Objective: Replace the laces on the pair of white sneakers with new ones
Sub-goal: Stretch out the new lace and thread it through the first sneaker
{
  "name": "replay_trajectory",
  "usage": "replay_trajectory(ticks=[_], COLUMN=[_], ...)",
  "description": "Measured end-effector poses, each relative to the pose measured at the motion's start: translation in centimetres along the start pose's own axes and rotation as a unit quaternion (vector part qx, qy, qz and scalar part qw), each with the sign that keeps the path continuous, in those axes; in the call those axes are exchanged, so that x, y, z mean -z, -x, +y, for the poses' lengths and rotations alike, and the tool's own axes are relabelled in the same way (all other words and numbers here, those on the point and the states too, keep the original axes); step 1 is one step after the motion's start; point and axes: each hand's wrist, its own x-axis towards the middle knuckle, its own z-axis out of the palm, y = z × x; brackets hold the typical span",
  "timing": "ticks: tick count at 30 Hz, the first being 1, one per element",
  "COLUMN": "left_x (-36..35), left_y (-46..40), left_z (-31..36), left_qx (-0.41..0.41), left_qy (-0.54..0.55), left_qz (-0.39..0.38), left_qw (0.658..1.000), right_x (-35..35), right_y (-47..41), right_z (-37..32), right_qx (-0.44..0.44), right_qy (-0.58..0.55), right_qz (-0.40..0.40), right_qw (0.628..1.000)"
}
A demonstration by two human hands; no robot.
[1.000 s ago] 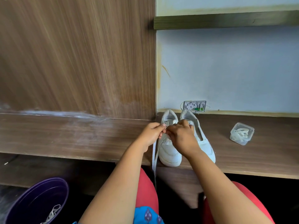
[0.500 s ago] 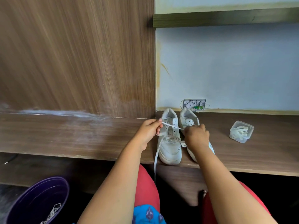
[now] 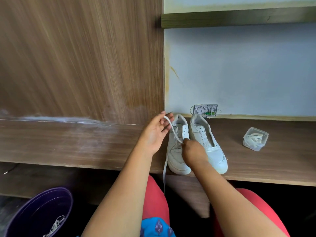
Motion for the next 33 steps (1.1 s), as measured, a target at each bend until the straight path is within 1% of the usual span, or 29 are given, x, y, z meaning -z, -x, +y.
replay_trajectory(ticks=[3,4,5,6,7,8,9,10,12,13,14,15,17,18,19,20,22,23,24,26,27,28,29,30,31,32,33], left_x=[-0.7,-0.9,-1.0,-1.2,-1.3,-1.3,-1.3,-1.0,-0.4,-0.2,0.0,0.1,0.3,0.4,0.6,0.7,1.0,1.1,1.3,1.6,1.8,2.0,2.2,2.3,2.5,2.7,2.8], left_y=[-0.3,-0.6,-0.9,-1.1,-1.4,-1.6,-1.8,-2.2,-2.6,-2.8,-3.0,-3.2,-3.6,-3.9,-4.2,-4.4,-4.7,-4.7,-4.8,-4.8,-4.7,-4.7,-4.8,-4.9,-5.0,-5.0,-5.2], left_z=[0.5,0.8,1.0,1.1,1.1,0.8,0.4,-0.3,-1.2,-1.4,-1.4,-1.1,-0.4,-0.2,-0.2,-0.4,-1.3,-1.8,-2.2,-2.7,-2.9,-3.1,-3.4,-3.7,-4.0,-4.4,-4.8], left_qx=[0.007,-0.001,-0.018,-0.041,-0.066,-0.085,-0.1,-0.118,-0.174,-0.203,-0.232,-0.257,-0.281,-0.277,-0.265,-0.248,-0.21,-0.193,-0.178,-0.158,-0.152,-0.143,-0.13,-0.117,-0.105,-0.096,-0.089], left_qy=[0.125,0.135,0.115,0.07,0.006,-0.07,-0.157,-0.245,-0.388,-0.42,-0.426,-0.417,-0.394,-0.385,-0.379,-0.374,-0.369,-0.366,-0.361,-0.361,-0.371,-0.386,-0.406,-0.428,-0.452,-0.479,-0.508], left_qz=[0.026,0.039,0.056,0.076,0.094,0.108,0.121,0.135,0.142,0.141,0.145,0.153,0.17,0.171,0.168,0.163,0.153,0.149,0.146,0.139,0.135,0.131,0.124,0.116,0.11,0.108,0.103], left_qw=[0.992,0.99,0.992,0.994,0.993,0.988,0.975,0.953,0.894,0.873,0.862,0.858,0.859,0.863,0.871,0.879,0.892,0.898,0.904,0.908,0.906,0.902,0.896,0.889,0.879,0.866,0.851], right_x=[-0.2,-0.5,-0.8,-1.2,-1.4,-1.4,-1.3,-1.2,-0.8,-0.6,-0.5,-0.4,0.1,0.4,0.7,0.9,1.0,0.9,0.9,1.3,1.5,1.5,1.4,1.4,1.2,1.0,1.0], right_y=[1.5,2.2,3.0,4.0,5.0,5.8,6.3,6.4,5.4,4.5,3.3,2.1,-0.2,-1.0,-1.6,-1.9,-1.8,-1.5,-1.3,-0.8,-0.4,0.0,0.6,1.4,2.0,2.0,1.3], right_z=[-3.1,-4.3,-5.4,-6.5,-7.4,-8.0,-8.4,-8.3,-7.7,-7.1,-6.3,-5.2,-2.6,-1.4,-0.4,0.3,0.6,0.4,0.0,-1.3,-2.2,-3.1,-4.1,-4.9,-5.3,-5.1,-4.5], right_qx=[0.067,0.108,0.163,0.206,0.24,0.255,0.261,0.258,0.248,0.245,0.229,0.195,0.089,0.046,0.01,-0.025,-0.075,-0.088,-0.087,-0.062,-0.027,0.021,0.067,0.09,0.095,0.08,0.062], right_qy=[0.024,0.002,-0.074,-0.181,-0.274,-0.331,-0.353,-0.357,-0.333,-0.313,-0.298,-0.273,-0.177,-0.116,-0.065,-0.032,-0.023,-0.018,0.001,0.04,0.029,-0.019,-0.098,-0.181,-0.237,-0.244,-0.218], right_qz=[0.031,0.022,-0.003,-0.053,-0.104,-0.145,-0.173,-0.186,-0.195,-0.198,-0.182,-0.142,-0.02,0.022,0.024,-0.006,-0.077,-0.092,-0.09,-0.063,-0.068,-0.102,-0.163,-0.243,-0.305,-0.323,-0.298], right_qw=[0.997,0.994,0.984,0.96,0.926,0.897,0.882,0.878,0.889,0.896,0.909,0.931,0.98,0.992,0.998,0.999,0.994,0.992,0.992,0.995,0.997,0.994,0.979,0.949,0.917,0.911,0.927])
